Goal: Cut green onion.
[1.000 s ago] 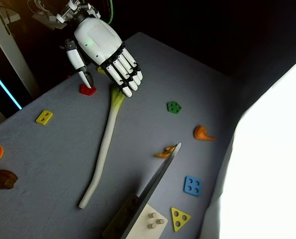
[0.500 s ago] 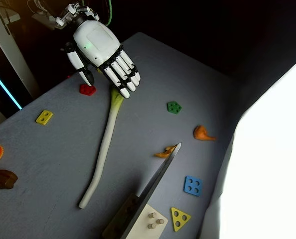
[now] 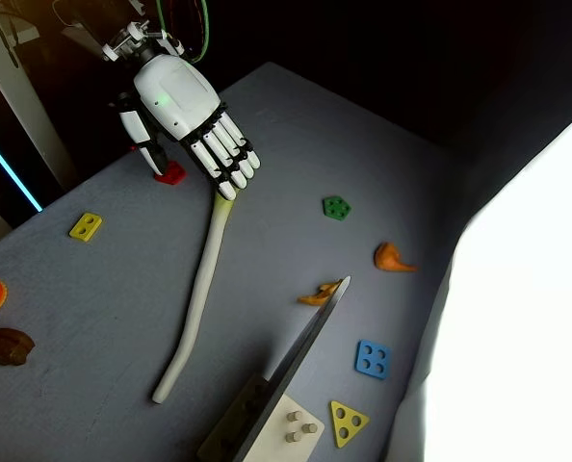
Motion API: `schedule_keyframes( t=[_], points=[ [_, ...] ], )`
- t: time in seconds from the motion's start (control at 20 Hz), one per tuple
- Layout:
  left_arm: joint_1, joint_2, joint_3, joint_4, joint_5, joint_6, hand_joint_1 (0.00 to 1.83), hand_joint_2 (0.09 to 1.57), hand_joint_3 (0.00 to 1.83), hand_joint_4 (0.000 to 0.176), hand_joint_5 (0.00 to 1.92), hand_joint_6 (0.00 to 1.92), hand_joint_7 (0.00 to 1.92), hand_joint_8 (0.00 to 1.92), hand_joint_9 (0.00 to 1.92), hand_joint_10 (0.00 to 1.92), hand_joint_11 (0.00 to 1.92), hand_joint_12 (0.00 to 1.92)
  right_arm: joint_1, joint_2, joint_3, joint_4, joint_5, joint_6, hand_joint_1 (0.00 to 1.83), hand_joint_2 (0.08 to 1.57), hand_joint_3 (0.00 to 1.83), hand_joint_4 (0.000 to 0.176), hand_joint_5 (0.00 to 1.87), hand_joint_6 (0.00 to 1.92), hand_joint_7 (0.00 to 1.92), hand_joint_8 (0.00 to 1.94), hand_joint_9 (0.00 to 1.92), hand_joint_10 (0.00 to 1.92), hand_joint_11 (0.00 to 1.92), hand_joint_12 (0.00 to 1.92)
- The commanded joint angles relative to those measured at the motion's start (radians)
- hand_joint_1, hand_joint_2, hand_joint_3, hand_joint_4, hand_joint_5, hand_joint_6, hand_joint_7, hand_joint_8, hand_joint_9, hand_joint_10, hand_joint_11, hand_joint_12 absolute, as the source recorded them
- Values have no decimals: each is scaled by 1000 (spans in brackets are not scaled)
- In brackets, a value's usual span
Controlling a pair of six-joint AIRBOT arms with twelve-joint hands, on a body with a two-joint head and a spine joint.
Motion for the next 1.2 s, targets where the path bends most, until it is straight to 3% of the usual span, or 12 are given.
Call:
schedule_keyframes(
  t=[0.0,0.2,0.25,0.6,0.75,0.8,0.85,0.9,0.95,1.05,1.1,1.15],
  points=[
    [5,-6,-10,96,86,-5,778,1231,0,47,53,6,19,7,0,0,0,0,12,3,15,11,129,2,1083,1005,0,2,0,0,0,0,0,0,0,0],
    [59,-16,-27,178,116,-100,767,1242,4,51,41,0,25,8,0,0,0,0,3,-22,40,11,135,3,1084,1002,0,0,0,0,0,0,0,0,0,0],
    [74,-20,-28,196,116,-124,839,1224,0,48,73,12,69,22,8,3,0,0,0,-27,46,11,142,3,1095,1000,0,0,0,0,0,0,0,0,0,0],
    [106,-72,-36,202,160,-156,775,1254,10,53,12,0,9,0,0,0,0,0,-9,-49,79,11,143,15,1040,1034,7,0,0,0,0,0,15,7,0,0],
    [106,-90,-36,210,171,-156,813,1248,7,46,23,4,6,0,0,0,0,0,-12,-54,87,11,143,15,1027,1053,15,0,67,27,43,16,44,18,16,8],
    [106,-95,-38,211,194,-154,824,1236,1,47,28,6,14,3,9,4,0,0,-13,-55,89,11,143,15,1041,1057,6,0,173,53,152,2,101,40,2,242],
    [109,-99,-40,211,214,-154,813,1234,0,56,52,15,39,11,31,12,0,0,-13,-56,90,11,144,15,1080,1041,1,0,285,441,374,218,211,427,0,819],
    [114,-100,-43,211,228,-154,820,1230,0,66,67,16,39,6,5,1,0,0,-13,-57,90,11,146,15,1097,1030,0,0,166,1294,269,1162,137,1309,0,1418],
    [119,-100,-44,211,228,-154,820,1230,0,66,67,16,39,6,5,1,0,0,-13,-57,90,11,148,15,1097,1030,0,0,166,1294,269,1162,137,1309,0,1418],
    [125,-100,-45,211,225,-155,767,1247,6,64,68,13,37,3,1,0,0,0,-14,-58,90,11,149,15,1044,1036,1,0,118,1761,226,1643,121,1680,0,1734],
    [127,-100,-44,211,222,-155,745,1248,6,63,64,10,28,1,0,0,0,0,-14,-59,90,11,150,15,1017,1039,2,0,68,1854,191,1790,133,1861,0,1884],
    [130,-100,-43,211,219,-155,740,1246,5,62,64,9,40,6,4,2,0,0,-14,-59,91,11,153,15,1017,1029,0,0,71,1908,180,1911,184,1909,34,1914]
  ],
)
